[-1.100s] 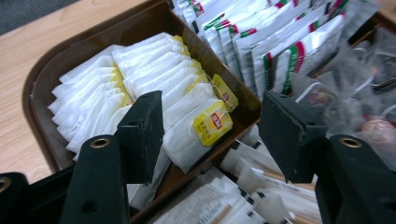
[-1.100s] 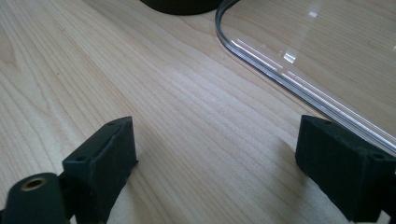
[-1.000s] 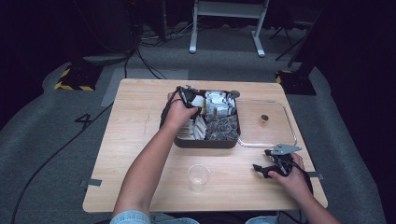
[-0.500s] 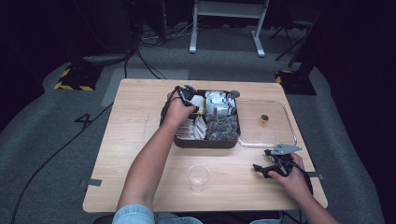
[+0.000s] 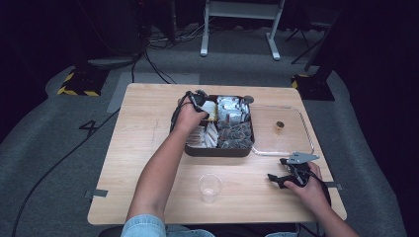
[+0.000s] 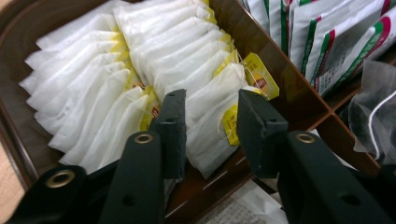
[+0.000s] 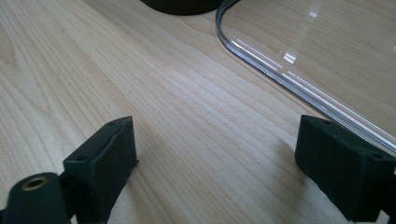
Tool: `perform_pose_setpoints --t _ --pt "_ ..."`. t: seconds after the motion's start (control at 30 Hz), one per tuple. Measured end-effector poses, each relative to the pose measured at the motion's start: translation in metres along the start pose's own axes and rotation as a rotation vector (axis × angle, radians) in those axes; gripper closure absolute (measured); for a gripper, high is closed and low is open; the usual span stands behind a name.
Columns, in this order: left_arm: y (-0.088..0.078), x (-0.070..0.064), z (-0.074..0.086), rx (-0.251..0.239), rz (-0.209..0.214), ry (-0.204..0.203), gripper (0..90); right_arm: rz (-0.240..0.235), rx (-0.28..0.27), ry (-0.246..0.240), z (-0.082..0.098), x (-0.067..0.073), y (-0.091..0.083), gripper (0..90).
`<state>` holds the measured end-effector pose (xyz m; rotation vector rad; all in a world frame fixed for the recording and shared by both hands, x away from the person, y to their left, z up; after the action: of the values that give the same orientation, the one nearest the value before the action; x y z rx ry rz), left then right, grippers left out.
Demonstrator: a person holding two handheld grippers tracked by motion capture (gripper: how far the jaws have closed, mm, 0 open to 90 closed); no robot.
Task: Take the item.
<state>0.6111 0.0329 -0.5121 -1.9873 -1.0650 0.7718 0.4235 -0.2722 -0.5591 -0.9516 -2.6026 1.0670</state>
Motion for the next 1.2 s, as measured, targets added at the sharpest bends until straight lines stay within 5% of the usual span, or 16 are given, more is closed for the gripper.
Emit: perform_pose_setpoints --t 0.3,0.47,0.67,1.2 --pt "0.003 -0.002 0.003 0.043 -0.016 0.018 73.9 -0.003 -0.003 -0.004 0.000 0.000 0.000 13.7" --pt "0.003 -0.003 0.005 0.063 -0.028 0.048 88.6 -0.003 -0.002 -0.005 0.000 0.000 0.000 14.1" --pt "0.000 -0.005 0.004 0.063 -0.022 0.072 90.0 -0.003 -0.003 -0.006 0.000 0.000 0.000 14.3" --pt "-0.035 -0.010 -0.014 -0.043 0.016 0.126 90.0 -0.004 -0.005 -0.008 0.000 0.000 0.000 14.6"
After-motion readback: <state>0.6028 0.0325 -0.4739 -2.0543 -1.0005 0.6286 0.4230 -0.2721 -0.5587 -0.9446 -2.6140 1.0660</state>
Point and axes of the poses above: each handheld gripper's, and its own axes: y roughly forward along the jaws, z roughly out of its underside, x roughly to its left, the point moved 8 cm from there along y, roughly forward along the jaws, and after that the axes turned 6 degrees about -y, right-handed, at the moved point
